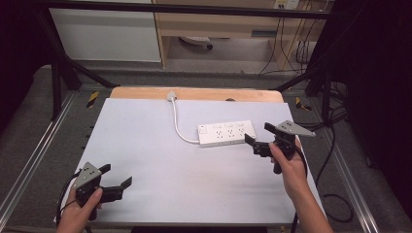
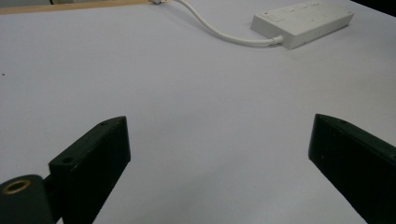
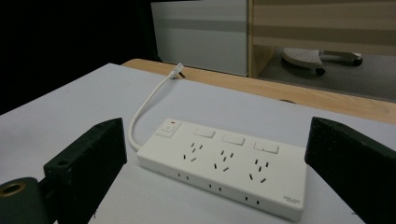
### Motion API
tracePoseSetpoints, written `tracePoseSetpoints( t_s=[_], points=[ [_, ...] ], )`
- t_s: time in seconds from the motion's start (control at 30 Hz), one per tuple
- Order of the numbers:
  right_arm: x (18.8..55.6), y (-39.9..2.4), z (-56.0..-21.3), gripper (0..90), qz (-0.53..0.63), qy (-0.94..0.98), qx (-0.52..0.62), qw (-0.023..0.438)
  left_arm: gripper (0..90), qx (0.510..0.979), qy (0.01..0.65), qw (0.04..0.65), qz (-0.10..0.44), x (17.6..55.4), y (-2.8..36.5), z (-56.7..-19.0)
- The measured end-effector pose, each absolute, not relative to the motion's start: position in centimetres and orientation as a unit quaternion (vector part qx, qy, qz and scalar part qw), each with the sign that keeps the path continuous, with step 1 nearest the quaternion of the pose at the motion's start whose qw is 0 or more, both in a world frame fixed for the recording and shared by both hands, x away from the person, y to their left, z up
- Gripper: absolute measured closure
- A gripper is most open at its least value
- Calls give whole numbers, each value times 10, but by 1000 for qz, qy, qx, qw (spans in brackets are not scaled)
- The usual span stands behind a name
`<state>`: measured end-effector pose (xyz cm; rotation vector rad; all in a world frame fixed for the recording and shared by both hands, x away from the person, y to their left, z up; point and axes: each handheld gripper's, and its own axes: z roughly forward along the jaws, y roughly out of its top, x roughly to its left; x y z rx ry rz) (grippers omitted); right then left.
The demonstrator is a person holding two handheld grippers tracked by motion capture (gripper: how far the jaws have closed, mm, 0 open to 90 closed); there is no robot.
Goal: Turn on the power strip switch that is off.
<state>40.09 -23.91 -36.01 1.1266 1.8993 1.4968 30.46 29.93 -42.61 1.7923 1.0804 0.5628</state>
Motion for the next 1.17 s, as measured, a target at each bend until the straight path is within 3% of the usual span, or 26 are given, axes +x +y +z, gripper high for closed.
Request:
tracePoseSetpoints(
  t_s=[0.47,0.77,1.17],
  points=[
    [370,-268,-379,30,550,677,412,264,57,731,440,469,229,305,299,-426],
    [358,-284,-415,22,531,681,423,274,58,732,440,468,229,305,300,-426],
    [357,-279,-453,27,487,719,431,246,58,730,440,470,229,305,298,-426]
  ],
)
